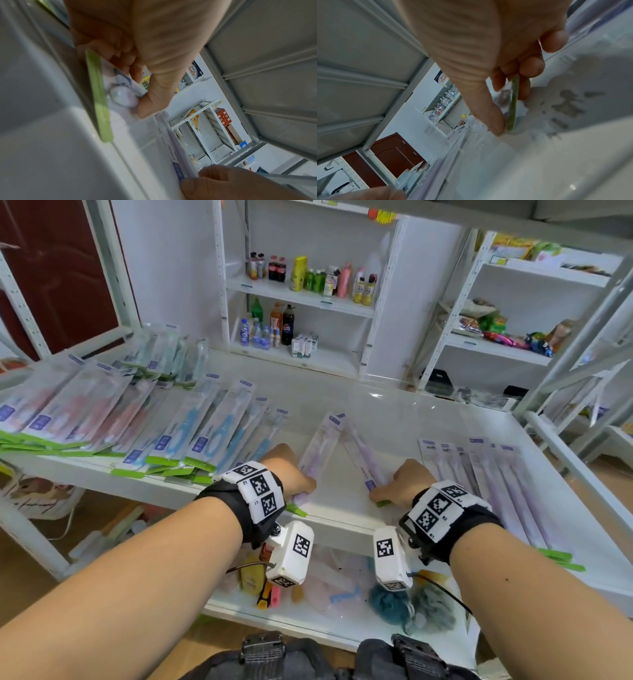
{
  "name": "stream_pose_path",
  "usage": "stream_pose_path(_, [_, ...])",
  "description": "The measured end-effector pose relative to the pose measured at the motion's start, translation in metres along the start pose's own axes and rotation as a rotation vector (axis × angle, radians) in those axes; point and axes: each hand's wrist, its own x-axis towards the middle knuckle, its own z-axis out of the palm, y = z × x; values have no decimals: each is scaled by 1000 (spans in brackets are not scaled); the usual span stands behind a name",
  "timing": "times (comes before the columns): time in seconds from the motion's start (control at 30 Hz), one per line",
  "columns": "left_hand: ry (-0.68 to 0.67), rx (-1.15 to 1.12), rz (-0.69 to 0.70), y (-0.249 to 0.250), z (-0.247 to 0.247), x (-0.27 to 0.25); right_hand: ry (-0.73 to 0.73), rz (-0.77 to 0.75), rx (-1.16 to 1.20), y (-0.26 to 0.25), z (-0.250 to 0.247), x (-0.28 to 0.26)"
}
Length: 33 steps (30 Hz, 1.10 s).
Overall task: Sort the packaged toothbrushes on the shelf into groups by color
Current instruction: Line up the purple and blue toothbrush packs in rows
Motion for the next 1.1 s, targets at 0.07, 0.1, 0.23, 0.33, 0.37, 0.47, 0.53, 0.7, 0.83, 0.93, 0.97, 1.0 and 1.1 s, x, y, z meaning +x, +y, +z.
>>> stream_pose_path(0.07, [32,-91,0,-3,2,1,26,-3,50,2,1,-1])
stream_pose_path(0.1, [53,-138,10,-5,3,1,29,-18,58,3,1,-2])
stream_pose_path(0.23, [146,-356,78,-12,9,0,-1,-67,45,9,-4,-7])
stream_pose_path(0.33, [131,-502,157,-12,10,-2,23,-72,354,18,-3,-8])
stream_pose_path(0.37, [125,-550,171,-11,11,-2,28,-64,543,21,-2,-9])
stream_pose_path(0.47, [143,-659,189,-3,13,-2,32,-20,987,29,-1,-16])
stream_pose_path(0.53, [146,-746,187,7,17,-2,9,7,1200,34,-4,-22])
stream_pose_path(0.7, [58,-1012,162,36,29,-5,-66,40,1527,59,-15,-37])
stream_pose_path(0.83, [-12,-1085,150,58,43,-10,-64,81,1645,82,-20,-46])
stream_pose_path(0.93, [-40,-1023,157,72,54,-11,-45,78,1698,98,-21,-53])
stream_pose_path(0.97, [-47,-989,161,76,59,-11,-46,81,1701,102,-23,-56])
stream_pose_path(1.0, [-59,-966,165,80,62,-11,-45,88,1699,107,-24,-59])
stream_pose_path(1.1, [-96,-936,165,90,72,-13,-35,87,1654,118,-24,-66])
